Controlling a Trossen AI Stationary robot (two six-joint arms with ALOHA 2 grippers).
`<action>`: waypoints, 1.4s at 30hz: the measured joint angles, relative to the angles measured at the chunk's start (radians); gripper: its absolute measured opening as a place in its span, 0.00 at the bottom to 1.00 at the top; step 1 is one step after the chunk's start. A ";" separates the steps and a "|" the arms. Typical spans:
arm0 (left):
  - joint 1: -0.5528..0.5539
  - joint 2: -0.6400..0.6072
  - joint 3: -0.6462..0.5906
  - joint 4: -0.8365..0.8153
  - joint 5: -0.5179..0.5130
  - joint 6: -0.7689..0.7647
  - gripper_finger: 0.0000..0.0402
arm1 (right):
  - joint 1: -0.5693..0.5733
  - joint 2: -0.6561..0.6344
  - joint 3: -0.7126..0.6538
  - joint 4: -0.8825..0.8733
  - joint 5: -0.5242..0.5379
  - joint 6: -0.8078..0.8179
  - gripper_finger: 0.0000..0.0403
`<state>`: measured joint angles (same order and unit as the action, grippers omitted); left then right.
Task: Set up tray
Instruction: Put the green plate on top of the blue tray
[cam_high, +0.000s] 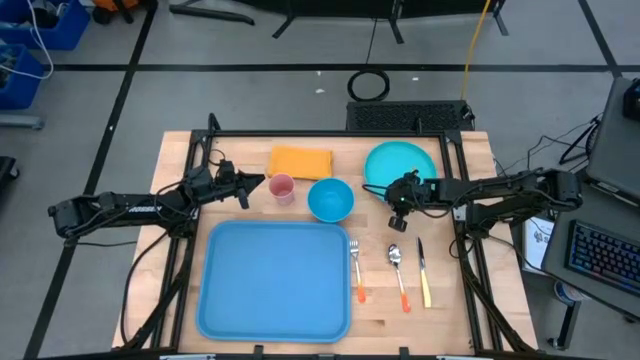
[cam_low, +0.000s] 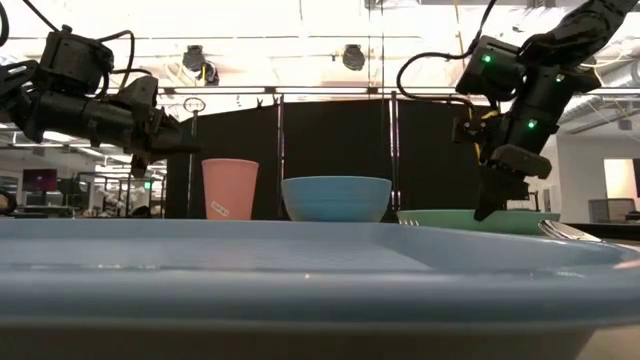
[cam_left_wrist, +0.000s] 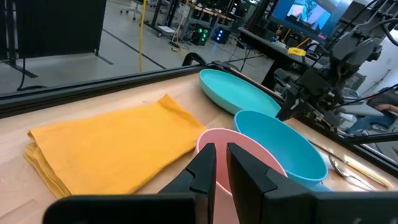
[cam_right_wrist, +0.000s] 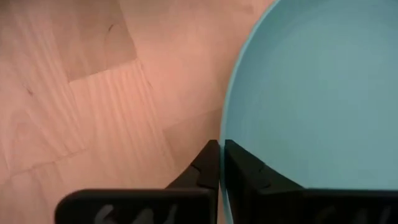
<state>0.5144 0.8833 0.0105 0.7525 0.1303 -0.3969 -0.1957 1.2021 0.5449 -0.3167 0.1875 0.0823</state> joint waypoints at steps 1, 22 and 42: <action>0.000 0.000 0.000 0.000 0.000 0.000 0.10 | 0.006 -0.001 0.000 0.002 0.019 -0.006 0.01; 0.000 0.000 0.000 0.000 -0.001 0.041 0.10 | 0.263 -0.161 0.052 0.107 0.288 -0.048 0.00; 0.000 0.000 0.000 0.000 -0.001 0.055 0.10 | 0.611 -0.060 0.169 0.471 0.212 -0.294 0.00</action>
<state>0.5144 0.8833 0.0105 0.7520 0.1295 -0.3424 0.4150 1.1418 0.7140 0.1548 0.3997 -0.2121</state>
